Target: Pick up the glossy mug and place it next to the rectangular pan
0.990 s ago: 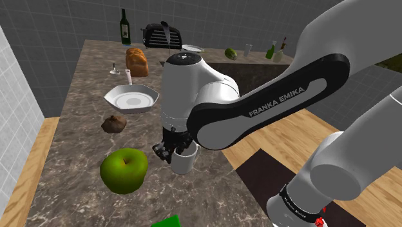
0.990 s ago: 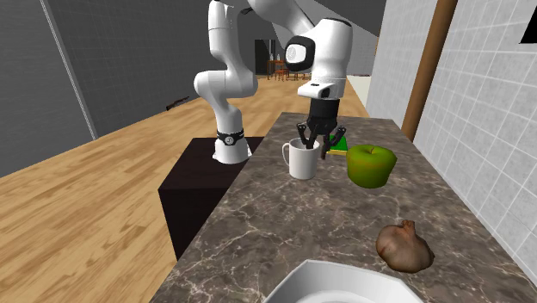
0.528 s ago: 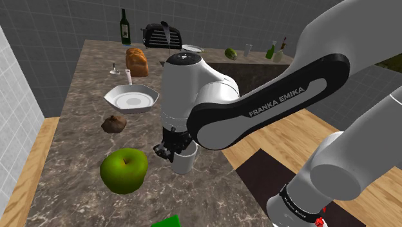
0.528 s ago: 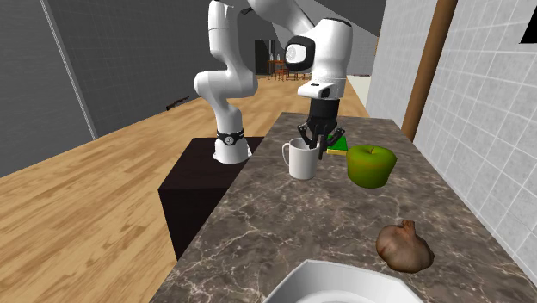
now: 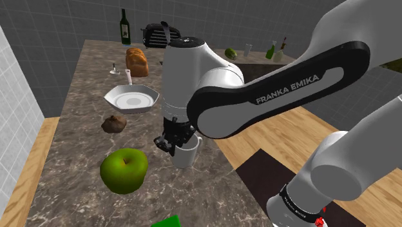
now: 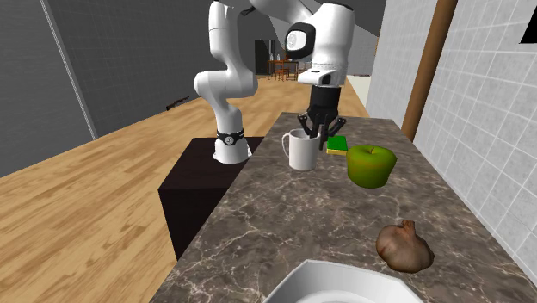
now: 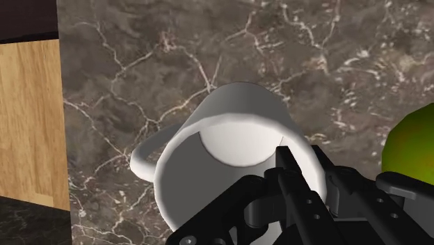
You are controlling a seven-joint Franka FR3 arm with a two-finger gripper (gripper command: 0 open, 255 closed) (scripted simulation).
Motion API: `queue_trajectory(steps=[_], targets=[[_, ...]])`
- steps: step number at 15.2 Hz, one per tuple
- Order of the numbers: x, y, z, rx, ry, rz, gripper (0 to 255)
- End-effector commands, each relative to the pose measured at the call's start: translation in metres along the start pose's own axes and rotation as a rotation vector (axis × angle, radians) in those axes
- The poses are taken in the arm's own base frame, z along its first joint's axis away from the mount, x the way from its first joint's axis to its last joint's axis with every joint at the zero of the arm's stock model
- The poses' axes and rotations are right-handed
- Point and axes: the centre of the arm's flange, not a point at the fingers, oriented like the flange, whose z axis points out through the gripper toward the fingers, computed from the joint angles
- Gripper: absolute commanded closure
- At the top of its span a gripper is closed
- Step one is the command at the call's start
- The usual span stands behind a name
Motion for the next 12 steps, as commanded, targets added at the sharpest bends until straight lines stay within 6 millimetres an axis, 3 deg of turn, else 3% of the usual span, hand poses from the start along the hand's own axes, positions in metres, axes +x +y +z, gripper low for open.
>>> queue_trajectory(steps=[1, 12], targets=[[0.001, -0.001, -0.012, 0.000, 0.000, 0.000, 255], [0.005, 0.003, -0.069, 0.000, 0.000, 0.000, 255]])
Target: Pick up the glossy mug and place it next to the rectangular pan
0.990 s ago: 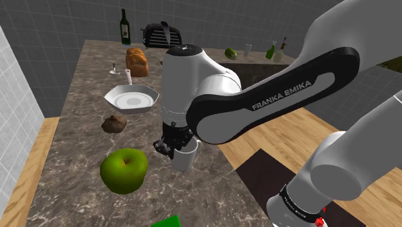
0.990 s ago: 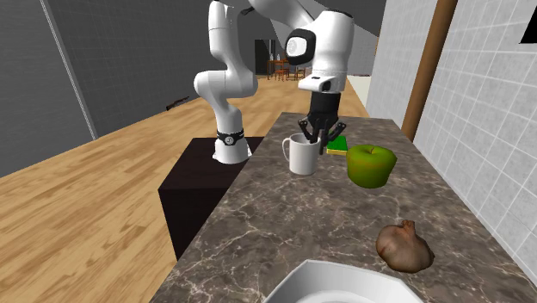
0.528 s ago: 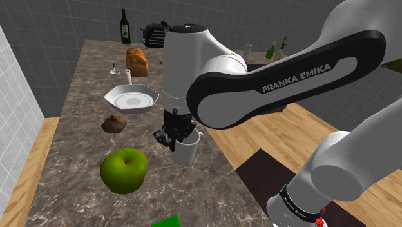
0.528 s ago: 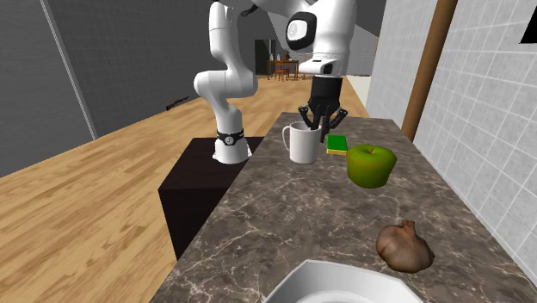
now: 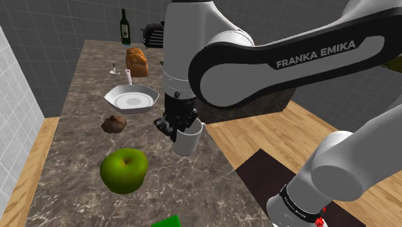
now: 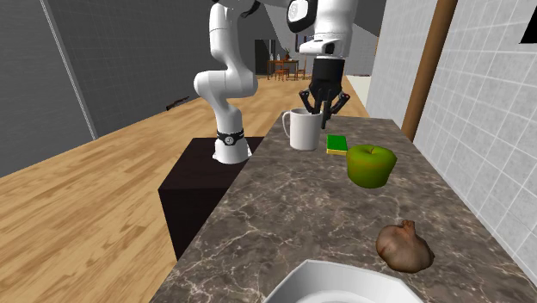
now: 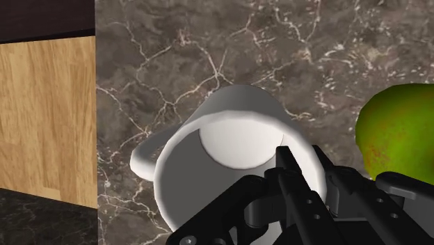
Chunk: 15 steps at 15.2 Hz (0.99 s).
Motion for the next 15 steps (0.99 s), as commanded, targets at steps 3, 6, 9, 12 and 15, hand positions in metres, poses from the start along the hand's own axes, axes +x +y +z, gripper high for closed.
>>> queue_trajectory(steps=[3, 6, 9, 12, 15], targets=[[0.001, 0.000, -0.020, 0.000, 0.000, 0.000, 255], [0.003, 0.001, -0.036, 0.000, 0.000, 0.000, 255], [0.004, 0.002, -0.052, 0.000, 0.000, 0.000, 255], [0.005, 0.002, -0.068, 0.000, 0.000, 0.000, 255], [0.017, 0.010, -0.076, 0.000, 0.000, 0.000, 255]])
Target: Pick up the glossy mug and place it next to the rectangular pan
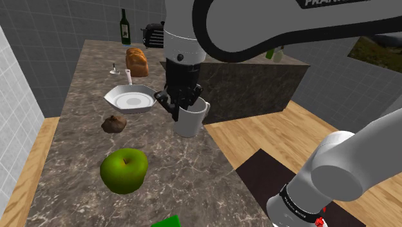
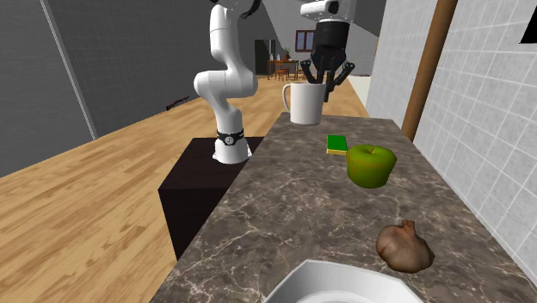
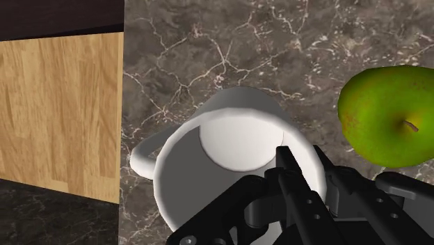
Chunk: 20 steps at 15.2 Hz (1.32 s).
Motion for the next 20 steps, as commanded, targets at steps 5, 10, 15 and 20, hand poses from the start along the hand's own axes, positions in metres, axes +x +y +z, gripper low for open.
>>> queue_trajectory(steps=[5, 10, 15, 20], targets=[[0.061, 0.039, 0.004, 0.000, 0.000, 0.000, 255], [0.116, 0.074, 0.010, 0.000, 0.000, 0.000, 255], [0.171, 0.110, 0.016, 0.000, 0.000, 0.000, 255], [0.227, 0.146, 0.022, 0.000, 0.000, 0.000, 255]])
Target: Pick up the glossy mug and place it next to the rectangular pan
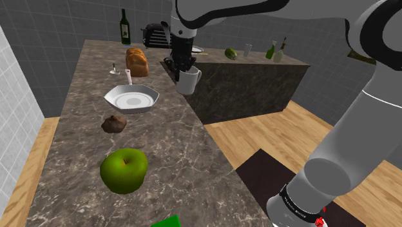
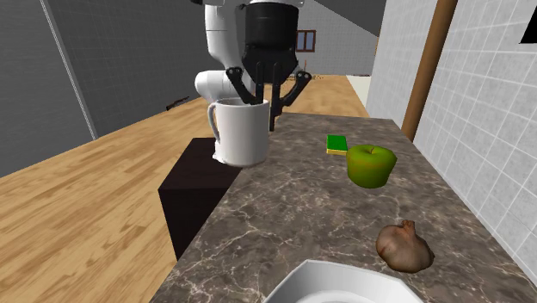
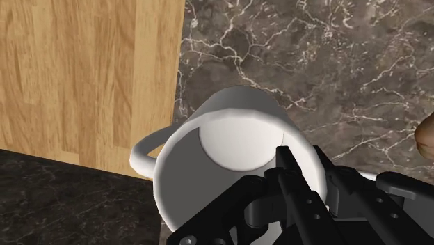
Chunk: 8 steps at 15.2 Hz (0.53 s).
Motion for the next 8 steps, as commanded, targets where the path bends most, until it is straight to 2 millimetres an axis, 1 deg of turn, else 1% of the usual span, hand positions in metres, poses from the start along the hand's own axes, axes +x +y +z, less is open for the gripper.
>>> queue_trajectory(steps=[1, 8], targets=[[0.021, 0.013, 0.001, 0.000, 0.001, 0.000, 255], [0.099, 0.063, 0.009, 0.000, 0.001, 0.000, 255]])
